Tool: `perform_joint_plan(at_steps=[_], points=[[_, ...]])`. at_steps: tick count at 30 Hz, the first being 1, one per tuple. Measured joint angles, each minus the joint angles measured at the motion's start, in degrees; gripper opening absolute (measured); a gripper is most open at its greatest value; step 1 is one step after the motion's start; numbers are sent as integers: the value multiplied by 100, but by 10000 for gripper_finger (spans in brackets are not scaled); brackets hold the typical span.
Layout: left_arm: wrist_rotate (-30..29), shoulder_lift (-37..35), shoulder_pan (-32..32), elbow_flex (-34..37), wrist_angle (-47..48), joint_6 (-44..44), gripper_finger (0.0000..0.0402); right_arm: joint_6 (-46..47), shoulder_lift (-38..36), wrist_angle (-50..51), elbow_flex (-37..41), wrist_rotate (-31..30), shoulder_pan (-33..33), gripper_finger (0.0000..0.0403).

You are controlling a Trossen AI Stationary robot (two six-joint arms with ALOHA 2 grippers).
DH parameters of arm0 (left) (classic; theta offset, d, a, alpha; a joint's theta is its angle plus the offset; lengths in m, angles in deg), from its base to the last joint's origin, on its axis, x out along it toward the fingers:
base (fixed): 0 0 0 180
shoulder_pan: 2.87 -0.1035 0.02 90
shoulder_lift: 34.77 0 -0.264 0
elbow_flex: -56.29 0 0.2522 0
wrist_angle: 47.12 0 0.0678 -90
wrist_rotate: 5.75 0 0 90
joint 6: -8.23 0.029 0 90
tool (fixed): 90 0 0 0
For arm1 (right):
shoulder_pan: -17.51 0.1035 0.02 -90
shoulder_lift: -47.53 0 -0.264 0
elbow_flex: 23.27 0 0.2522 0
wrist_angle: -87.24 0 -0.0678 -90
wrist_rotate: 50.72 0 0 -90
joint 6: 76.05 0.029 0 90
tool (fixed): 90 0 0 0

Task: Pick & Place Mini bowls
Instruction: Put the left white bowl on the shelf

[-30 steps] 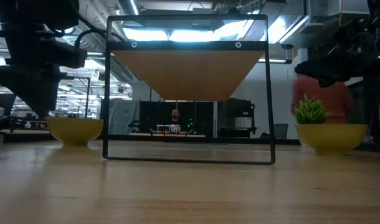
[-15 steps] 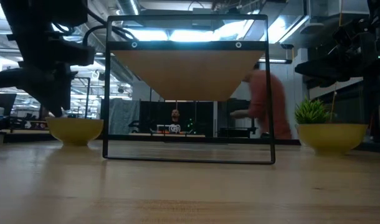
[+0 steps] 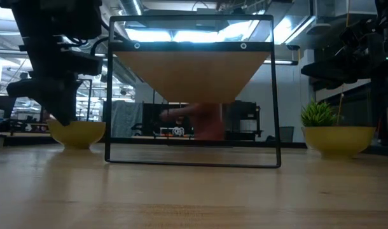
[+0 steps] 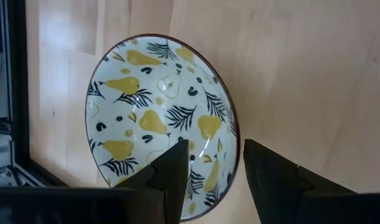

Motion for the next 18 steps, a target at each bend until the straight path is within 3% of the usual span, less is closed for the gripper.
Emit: perform_joint_plan(at_steps=[18], points=[[12, 389, -184, 0, -308, -389, 147, 0, -1, -1, 0, -1, -1, 75]])
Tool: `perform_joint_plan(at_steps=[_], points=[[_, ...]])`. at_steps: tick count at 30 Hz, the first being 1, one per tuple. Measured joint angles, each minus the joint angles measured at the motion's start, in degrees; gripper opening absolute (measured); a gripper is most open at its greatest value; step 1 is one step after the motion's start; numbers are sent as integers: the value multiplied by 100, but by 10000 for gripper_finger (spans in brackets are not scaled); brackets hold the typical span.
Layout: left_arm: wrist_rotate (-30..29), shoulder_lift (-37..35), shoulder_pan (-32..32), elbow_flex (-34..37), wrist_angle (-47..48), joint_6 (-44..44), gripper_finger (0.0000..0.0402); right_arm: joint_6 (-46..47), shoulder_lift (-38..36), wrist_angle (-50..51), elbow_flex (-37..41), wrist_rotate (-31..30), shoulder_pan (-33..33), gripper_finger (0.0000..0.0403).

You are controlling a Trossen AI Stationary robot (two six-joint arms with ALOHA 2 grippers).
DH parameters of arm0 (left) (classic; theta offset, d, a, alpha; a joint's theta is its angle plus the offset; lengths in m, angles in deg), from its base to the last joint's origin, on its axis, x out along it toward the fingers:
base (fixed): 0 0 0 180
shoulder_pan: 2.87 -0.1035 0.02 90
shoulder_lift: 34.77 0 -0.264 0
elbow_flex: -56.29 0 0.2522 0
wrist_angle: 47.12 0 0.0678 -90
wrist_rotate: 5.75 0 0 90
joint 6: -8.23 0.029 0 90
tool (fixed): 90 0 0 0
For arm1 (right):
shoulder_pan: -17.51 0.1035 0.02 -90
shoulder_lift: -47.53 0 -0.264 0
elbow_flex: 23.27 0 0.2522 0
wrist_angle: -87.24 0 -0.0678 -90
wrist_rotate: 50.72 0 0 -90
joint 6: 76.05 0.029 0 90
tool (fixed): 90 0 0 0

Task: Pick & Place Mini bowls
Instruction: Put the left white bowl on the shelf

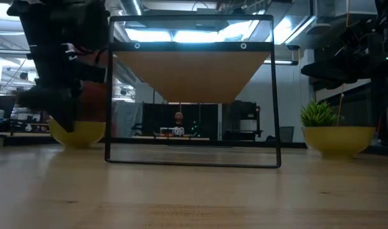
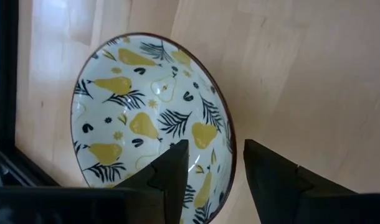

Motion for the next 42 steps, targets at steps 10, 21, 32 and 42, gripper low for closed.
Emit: perform_joint_plan(at_steps=[10, 21, 32, 42], points=[[136, 327, 0, 2, -8, -179, 117, 0, 1, 1, 0, -1, 1, 75], [327, 324, 0, 9, 4, -198, 11, 0, 1, 0, 0, -1, 1, 75], [440, 324, 269, -122, 72, -351, 7, 0, 1, 0, 0, 1, -1, 75], [107, 286, 780, -859, 964, -745, 6, 0, -1, 0, 0, -1, 1, 75]])
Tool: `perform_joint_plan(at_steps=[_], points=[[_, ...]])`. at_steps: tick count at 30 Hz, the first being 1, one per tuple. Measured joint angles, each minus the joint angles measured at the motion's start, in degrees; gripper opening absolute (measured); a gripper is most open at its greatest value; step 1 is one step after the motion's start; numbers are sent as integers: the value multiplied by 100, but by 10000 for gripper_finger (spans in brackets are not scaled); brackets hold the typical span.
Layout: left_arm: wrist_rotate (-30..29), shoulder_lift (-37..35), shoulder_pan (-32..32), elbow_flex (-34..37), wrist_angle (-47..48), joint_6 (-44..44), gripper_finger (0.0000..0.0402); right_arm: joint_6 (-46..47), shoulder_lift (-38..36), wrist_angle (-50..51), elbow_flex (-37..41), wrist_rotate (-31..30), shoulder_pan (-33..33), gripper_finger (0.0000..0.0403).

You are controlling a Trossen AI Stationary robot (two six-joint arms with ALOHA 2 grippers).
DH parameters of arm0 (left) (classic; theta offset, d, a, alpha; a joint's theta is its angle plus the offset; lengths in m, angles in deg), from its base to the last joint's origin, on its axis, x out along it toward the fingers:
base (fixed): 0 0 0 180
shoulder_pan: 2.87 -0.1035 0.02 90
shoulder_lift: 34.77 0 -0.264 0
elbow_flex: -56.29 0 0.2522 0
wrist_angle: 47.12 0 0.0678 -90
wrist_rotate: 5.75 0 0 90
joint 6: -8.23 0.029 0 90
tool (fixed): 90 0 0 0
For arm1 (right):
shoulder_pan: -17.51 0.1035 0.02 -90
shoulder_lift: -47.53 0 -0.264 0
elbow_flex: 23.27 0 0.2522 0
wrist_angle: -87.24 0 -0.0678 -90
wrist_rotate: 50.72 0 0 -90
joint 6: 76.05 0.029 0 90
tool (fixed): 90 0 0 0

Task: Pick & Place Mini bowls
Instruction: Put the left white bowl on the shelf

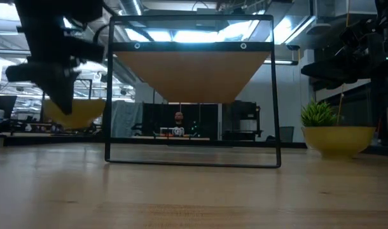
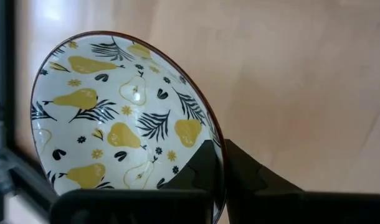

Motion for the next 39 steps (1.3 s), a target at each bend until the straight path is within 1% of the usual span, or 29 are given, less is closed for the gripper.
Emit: perform_joint_plan(at_steps=[3, 9, 14, 18, 22, 26, 31, 35, 39], points=[[-212, 0, 160, -267, 511, -317, 6, 0, 0, 0, 0, 1, -1, 75], [-412, 0, 433, -883, 1311, -765, 6, 0, 0, 0, 0, 0, 0, 75], [-734, 0, 647, -1465, 1540, -821, 6, 0, 1, 0, 0, 0, -1, 75], [-1086, 0, 777, -1963, 1593, -672, 6, 0, 1, 0, 0, 0, -1, 75], [-1353, -2, 817, -2422, 1591, -359, 6, 0, 2, 2, -2, 0, 0, 75], [-1499, -2, 816, -2746, 1553, -1, 6, 0, 1, 0, 0, 2, -2, 75], [-1491, -4, 797, -2911, 1116, 935, 7, 0, 0, 0, 0, 2, 0, 75], [-1225, -4, 647, -3002, 400, 1912, 6, 0, 2, 0, 0, 2, -2, 75], [-845, -4, 409, -3056, -281, 2673, 6, 0, 1, 0, 0, 1, -2, 75]])
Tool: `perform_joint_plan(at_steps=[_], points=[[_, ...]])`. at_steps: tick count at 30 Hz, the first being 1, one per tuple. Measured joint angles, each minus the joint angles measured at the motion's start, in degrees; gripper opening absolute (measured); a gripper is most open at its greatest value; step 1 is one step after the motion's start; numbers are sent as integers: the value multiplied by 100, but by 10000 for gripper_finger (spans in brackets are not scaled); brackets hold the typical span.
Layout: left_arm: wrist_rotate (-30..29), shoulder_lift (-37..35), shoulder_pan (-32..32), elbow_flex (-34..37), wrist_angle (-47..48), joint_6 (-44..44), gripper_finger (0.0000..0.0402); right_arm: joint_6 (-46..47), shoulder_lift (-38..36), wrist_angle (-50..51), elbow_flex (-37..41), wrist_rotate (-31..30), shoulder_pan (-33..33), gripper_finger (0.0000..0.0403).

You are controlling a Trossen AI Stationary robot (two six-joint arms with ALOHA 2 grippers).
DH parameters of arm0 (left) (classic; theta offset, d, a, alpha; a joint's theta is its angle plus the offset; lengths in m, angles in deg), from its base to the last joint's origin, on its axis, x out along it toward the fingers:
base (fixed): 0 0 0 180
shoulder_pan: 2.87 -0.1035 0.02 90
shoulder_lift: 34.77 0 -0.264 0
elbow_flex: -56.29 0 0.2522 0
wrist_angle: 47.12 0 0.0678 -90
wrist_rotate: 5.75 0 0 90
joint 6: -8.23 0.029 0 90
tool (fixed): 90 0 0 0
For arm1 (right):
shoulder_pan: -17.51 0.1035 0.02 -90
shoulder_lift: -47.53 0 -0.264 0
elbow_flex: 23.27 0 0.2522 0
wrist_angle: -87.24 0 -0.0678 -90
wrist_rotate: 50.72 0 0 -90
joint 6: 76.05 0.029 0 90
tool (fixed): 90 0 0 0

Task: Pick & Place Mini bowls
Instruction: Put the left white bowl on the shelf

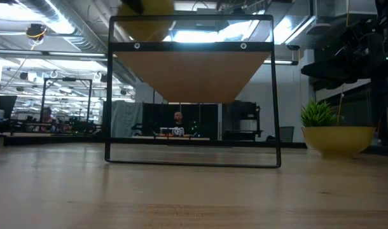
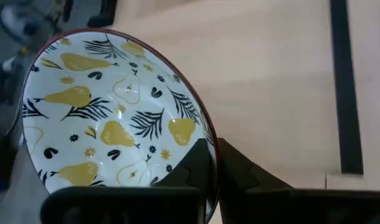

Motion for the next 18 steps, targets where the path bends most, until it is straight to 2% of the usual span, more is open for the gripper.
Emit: perform_joint_plan(at_steps=[8, 18], points=[[724, 0, -485, 0, -649, 928, 6, 0, 0, 1, 0, 0, 2, 75], [1223, 2, -731, 0, -1189, 1769, 6, 0, 1, 0, -1, 0, 2, 75]])
